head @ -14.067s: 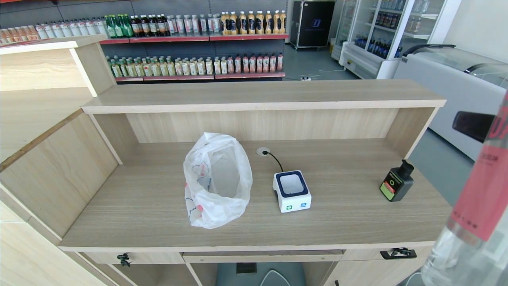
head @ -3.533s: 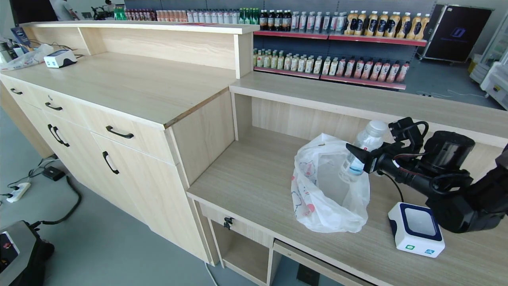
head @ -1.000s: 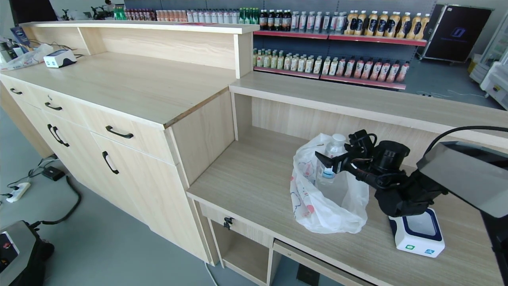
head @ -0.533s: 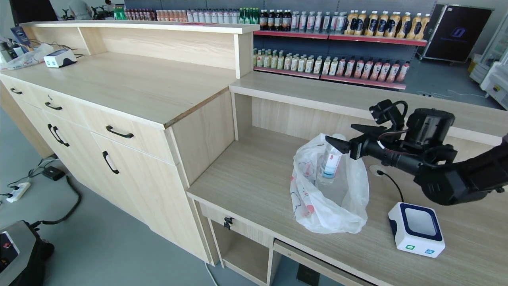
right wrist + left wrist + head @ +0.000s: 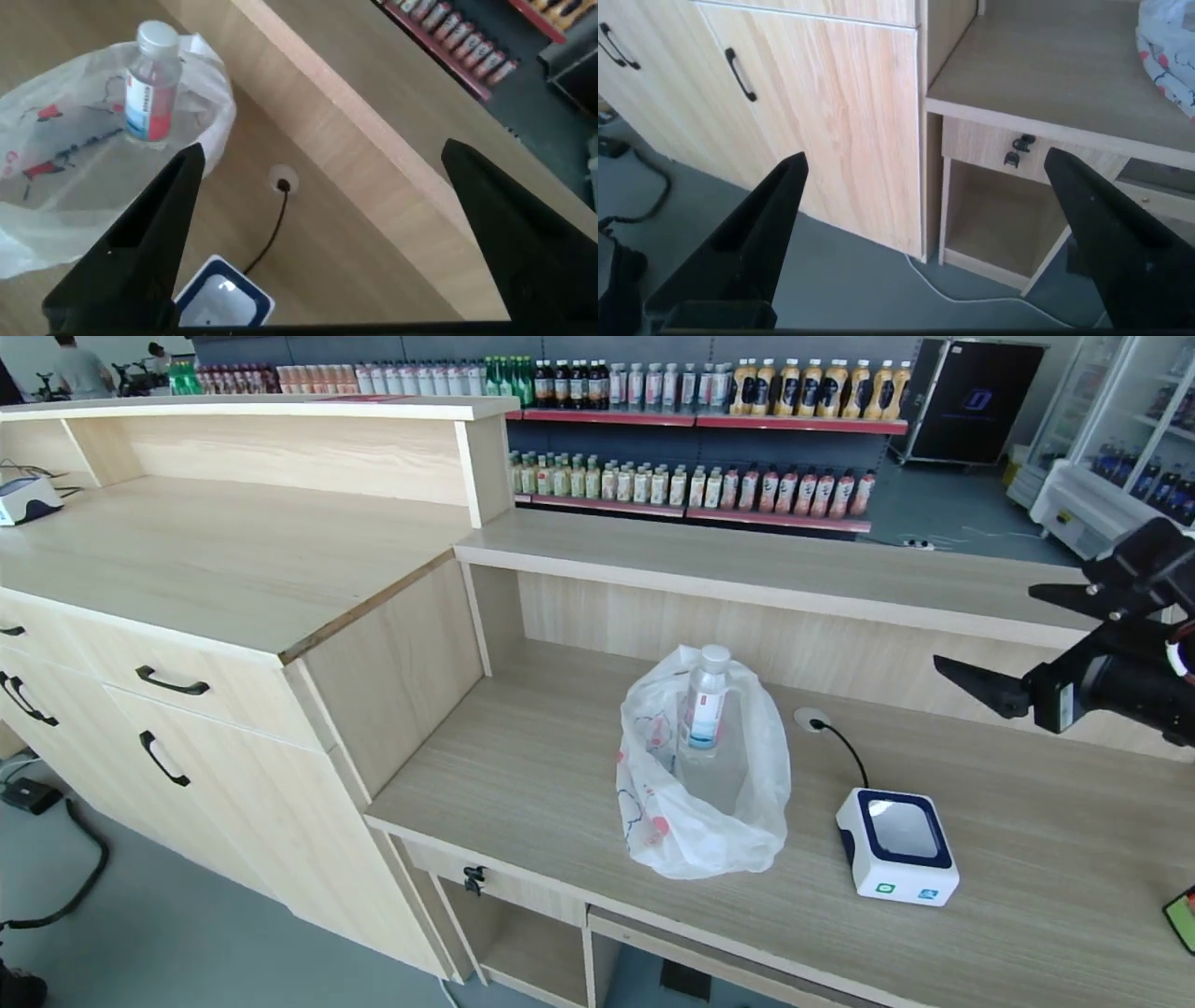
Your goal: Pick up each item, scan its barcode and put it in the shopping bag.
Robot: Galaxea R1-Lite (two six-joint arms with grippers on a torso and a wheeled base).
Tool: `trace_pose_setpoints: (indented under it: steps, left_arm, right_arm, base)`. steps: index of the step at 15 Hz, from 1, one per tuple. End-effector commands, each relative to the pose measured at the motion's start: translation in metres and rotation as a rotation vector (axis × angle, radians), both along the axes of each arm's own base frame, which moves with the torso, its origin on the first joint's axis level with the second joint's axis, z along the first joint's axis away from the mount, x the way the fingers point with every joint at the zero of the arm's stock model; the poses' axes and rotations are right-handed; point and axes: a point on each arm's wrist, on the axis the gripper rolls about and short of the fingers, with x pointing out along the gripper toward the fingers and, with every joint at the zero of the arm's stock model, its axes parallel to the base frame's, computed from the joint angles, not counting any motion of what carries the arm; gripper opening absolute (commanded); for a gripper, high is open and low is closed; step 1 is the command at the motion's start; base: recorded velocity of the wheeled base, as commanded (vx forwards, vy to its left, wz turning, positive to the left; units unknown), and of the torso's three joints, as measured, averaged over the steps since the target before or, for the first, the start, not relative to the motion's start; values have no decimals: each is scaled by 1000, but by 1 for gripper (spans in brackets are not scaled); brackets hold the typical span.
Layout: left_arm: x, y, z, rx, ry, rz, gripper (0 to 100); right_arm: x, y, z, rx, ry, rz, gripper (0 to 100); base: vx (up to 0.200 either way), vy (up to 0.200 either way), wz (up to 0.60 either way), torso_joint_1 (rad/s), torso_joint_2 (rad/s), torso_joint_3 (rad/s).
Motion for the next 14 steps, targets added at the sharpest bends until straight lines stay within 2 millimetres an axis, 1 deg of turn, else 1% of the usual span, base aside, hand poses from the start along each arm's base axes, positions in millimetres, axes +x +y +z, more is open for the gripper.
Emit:
trace_pose_setpoints:
  steps: [1,3,5,7,8,9,10,11,12,13,14]
  left_arm:
    - [0,0,0,0,0,0,100]
    - [0,0,0,0,0,0,100]
    - [0,0,0,0,0,0,100]
    - [0,0,0,0,0,0,100]
    - [0,0,0,0,0,0,100]
    - [0,0,0,0,0,0,100]
    - [0,0,0,0,0,0,100]
    - [0,0,0,0,0,0,100]
    - [0,0,0,0,0,0,100]
    - [0,0,0,0,0,0,100]
    - [0,0,0,0,0,0,100]
  right_arm:
    - [-26,-10,30,71,-36,-197,100]
    - [-40,-35,35,149,27,-426,100]
    - [-53,-60,31,198,73,-580,100]
    - [-62,-78,22,260,110,-698,100]
    - [-62,-88,17,276,121,-747,100]
    - [-59,-99,13,290,128,-790,100]
    - [-50,-111,3,320,129,-823,100]
    - [-41,-120,-10,370,131,-835,100]
    - [-39,-121,-12,378,137,-832,100]
    - [-29,-131,-35,437,209,-724,100]
    - [-26,-136,-43,454,238,-642,100]
  base:
    - [0,0,-600,-2,2,7]
    - [0,0,-600,0,2,0]
    - [0,0,-600,7,0,2]
    - [0,0,-600,0,0,0]
    - [0,0,-600,2,2,-2]
    - [0,0,-600,7,2,2]
    - [0,0,-600,2,-2,2]
    - [0,0,0,0,0,0]
    - [0,0,0,0,0,0]
    - [0,0,0,0,0,0]
    - [0,0,0,0,0,0]
